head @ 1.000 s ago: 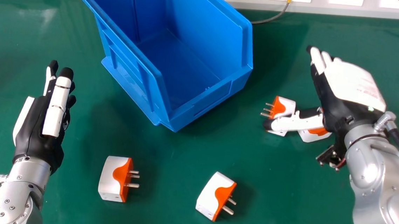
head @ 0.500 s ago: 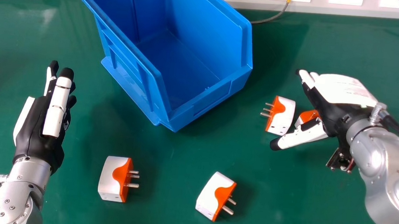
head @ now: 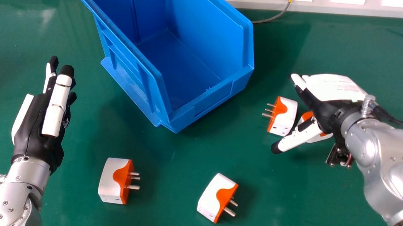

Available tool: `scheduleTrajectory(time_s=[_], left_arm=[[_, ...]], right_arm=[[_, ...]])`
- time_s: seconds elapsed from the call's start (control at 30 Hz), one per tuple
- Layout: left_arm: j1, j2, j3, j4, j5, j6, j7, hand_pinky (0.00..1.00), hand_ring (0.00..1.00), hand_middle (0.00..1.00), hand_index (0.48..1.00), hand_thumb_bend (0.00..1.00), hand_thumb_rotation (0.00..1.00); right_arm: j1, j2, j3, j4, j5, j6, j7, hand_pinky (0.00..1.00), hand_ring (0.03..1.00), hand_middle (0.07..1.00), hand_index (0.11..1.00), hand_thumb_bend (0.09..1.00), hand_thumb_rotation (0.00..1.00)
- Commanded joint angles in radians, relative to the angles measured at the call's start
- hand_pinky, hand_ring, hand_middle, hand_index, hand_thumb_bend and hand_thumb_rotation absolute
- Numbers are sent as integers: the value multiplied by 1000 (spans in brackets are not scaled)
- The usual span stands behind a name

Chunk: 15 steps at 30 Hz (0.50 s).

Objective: Pick all objects and put in blue box

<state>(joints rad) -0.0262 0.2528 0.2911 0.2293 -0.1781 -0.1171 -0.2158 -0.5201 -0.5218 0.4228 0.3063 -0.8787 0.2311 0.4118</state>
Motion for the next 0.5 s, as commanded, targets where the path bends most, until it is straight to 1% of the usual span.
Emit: scheduleTrajectory(time_s=[0.0,0.07,0.13,0.33,0.4,0.47], left_arm=[[9,3,2,-37,-8,1,2,1000,1000,1000,1000,526,957],[17,1,1,-51,-8,6,4,1000,1000,1000,1000,527,957],[22,0,1,-60,-9,11,5,1000,1000,1000,1000,528,956],[27,1,3,-64,-11,16,5,1000,1000,1000,1000,533,955],[29,1,3,-72,-11,20,6,1000,1000,1000,1000,534,955],[31,2,4,-73,-10,19,4,1000,1000,1000,1000,538,955]], right_arm=[[-52,-14,11,21,-19,-14,-4,1000,1000,1000,995,793,513],[-69,-15,24,43,-20,-24,-5,1000,1000,1000,990,789,518],[-87,-17,37,70,-23,-38,-7,1000,1000,1000,983,785,524],[-133,-12,69,139,-26,-63,-8,1000,1000,999,959,770,541],[-148,-8,78,169,-22,-70,-12,1000,1000,997,952,766,544],[-167,-5,90,207,-21,-81,-14,1000,1000,993,944,759,545]])
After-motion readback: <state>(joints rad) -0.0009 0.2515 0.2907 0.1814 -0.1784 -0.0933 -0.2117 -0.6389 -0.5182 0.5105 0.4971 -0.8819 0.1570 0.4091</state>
